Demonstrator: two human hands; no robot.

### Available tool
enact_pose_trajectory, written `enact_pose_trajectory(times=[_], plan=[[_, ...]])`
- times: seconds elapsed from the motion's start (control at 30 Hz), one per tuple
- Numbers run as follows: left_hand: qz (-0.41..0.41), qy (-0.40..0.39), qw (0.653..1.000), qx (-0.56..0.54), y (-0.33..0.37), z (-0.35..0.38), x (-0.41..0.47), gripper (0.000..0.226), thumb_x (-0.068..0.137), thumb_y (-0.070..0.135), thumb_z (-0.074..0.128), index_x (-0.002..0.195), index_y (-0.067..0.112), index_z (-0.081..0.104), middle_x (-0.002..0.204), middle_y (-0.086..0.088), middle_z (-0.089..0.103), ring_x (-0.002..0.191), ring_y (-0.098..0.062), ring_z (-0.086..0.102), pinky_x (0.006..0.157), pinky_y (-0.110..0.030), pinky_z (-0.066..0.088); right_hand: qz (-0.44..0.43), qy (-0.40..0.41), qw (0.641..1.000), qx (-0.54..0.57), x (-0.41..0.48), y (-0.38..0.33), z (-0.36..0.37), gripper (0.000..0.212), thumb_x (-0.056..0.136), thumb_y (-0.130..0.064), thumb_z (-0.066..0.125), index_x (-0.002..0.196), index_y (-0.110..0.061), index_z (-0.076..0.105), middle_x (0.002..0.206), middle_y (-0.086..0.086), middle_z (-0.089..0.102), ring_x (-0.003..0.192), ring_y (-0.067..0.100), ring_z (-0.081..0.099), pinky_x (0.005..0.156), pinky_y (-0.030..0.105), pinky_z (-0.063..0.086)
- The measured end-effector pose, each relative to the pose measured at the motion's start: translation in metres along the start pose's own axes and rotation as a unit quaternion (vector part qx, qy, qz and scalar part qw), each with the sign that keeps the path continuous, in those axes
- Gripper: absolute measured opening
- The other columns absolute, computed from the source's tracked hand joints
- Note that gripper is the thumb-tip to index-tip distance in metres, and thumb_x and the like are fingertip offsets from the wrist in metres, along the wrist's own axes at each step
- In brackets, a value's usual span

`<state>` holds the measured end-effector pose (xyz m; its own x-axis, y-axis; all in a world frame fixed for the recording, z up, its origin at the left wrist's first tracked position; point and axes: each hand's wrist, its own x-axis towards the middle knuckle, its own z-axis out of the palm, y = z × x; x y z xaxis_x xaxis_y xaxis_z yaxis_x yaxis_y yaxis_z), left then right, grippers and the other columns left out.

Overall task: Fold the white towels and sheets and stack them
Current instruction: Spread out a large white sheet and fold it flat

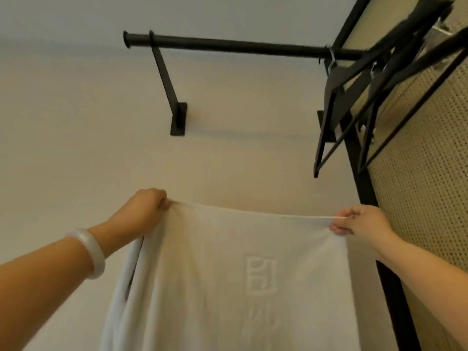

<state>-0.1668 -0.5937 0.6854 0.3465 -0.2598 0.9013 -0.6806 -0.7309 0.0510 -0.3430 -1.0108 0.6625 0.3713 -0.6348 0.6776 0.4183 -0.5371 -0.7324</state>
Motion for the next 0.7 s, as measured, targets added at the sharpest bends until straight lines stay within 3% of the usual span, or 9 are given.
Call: enact_pose_trajectory(times=[0.07, 0.17, 0.23, 0.33, 0.43, 0.6, 0.7], plan=[[0.005, 0.020, 1.000, -0.012, 0.007, -0.004, 0.000, 0.032, 0.096, 0.007, 0.050, 0.067, 0.017, 0.041, 0.079, -0.004, 0.053, 0.078, -0.024, 0.048, 0.065, -0.030, 0.025, -0.027, 0.035, 0.999, 0.023, 0.005, -0.009, -0.002, 0.012, 0.079, 0.008, 0.075, 0.081, -0.001, 0.066, 0.085, 0.023, 0.071, 0.072, 0.030, 0.070, 0.059, 0.024, 0.060], [0.003, -0.035, 0.999, 0.041, 0.007, -0.003, -0.003, 0.027, 0.099, 0.015, 0.048, 0.072, 0.013, 0.046, 0.089, -0.012, 0.060, 0.080, -0.022, 0.048, 0.067, -0.030, 0.029, -0.030, 0.022, 0.999, 0.001, 0.003, -0.011, -0.004, 0.011, 0.078, 0.004, 0.077, 0.083, -0.001, 0.069, 0.081, 0.020, 0.073, 0.073, 0.029, 0.073, 0.067, 0.029, 0.057], [-0.012, -0.047, 0.998, 0.043, 0.001, -0.008, -0.004, 0.030, 0.101, 0.018, 0.048, 0.071, 0.013, 0.046, 0.085, -0.009, 0.058, 0.079, -0.023, 0.048, 0.067, -0.031, 0.031, -0.023, 0.010, 1.000, -0.012, 0.001, -0.011, -0.001, 0.012, 0.077, 0.004, 0.079, 0.080, -0.002, 0.069, 0.079, 0.019, 0.072, 0.074, 0.031, 0.073, 0.075, 0.034, 0.058], [-0.022, -0.060, 0.997, 0.045, -0.006, -0.005, -0.009, 0.033, 0.101, 0.019, 0.049, 0.068, 0.013, 0.046, 0.075, -0.003, 0.054, 0.074, -0.021, 0.049, 0.062, -0.031, 0.031, -0.017, 0.007, 0.999, -0.030, 0.000, -0.011, 0.004, 0.013, 0.077, 0.003, 0.080, 0.078, -0.003, 0.069, 0.074, 0.015, 0.071, 0.068, 0.026, 0.071, 0.070, 0.029, 0.056], [-0.027, -0.070, 0.997, 0.028, -0.009, 0.004, -0.013, 0.036, 0.099, 0.020, 0.052, 0.065, 0.015, 0.046, 0.068, 0.002, 0.052, 0.064, -0.011, 0.045, 0.053, -0.022, 0.030, 0.003, -0.002, 1.000, -0.023, 0.005, -0.007, 0.005, 0.010, 0.079, 0.004, 0.078, 0.081, -0.001, 0.069, 0.074, 0.016, 0.071, 0.074, 0.031, 0.074, 0.077, 0.034, 0.059], [-0.016, -0.075, 0.997, 0.006, -0.009, -0.002, 0.004, 0.034, 0.098, 0.026, 0.057, 0.065, 0.020, 0.052, 0.070, 0.005, 0.055, 0.066, -0.008, 0.047, 0.055, -0.019, 0.031, -0.001, -0.007, 1.000, -0.021, 0.017, -0.007, -0.001, 0.011, 0.079, 0.006, 0.076, 0.085, 0.002, 0.069, 0.072, 0.016, 0.071, 0.069, 0.031, 0.074, 0.074, 0.033, 0.062], [-0.040, -0.143, 0.989, 0.021, -0.003, 0.003, 0.009, 0.025, 0.094, 0.030, 0.062, 0.072, 0.018, 0.062, 0.075, 0.005, 0.059, 0.072, -0.013, 0.052, 0.056, -0.016, 0.032, 0.039, -0.036, 0.998, -0.041, 0.020, 0.010, 0.000, 0.014, 0.080, 0.009, 0.073, 0.091, 0.006, 0.066, 0.075, 0.019, 0.071, 0.071, 0.032, 0.073, 0.074, 0.034, 0.061]])
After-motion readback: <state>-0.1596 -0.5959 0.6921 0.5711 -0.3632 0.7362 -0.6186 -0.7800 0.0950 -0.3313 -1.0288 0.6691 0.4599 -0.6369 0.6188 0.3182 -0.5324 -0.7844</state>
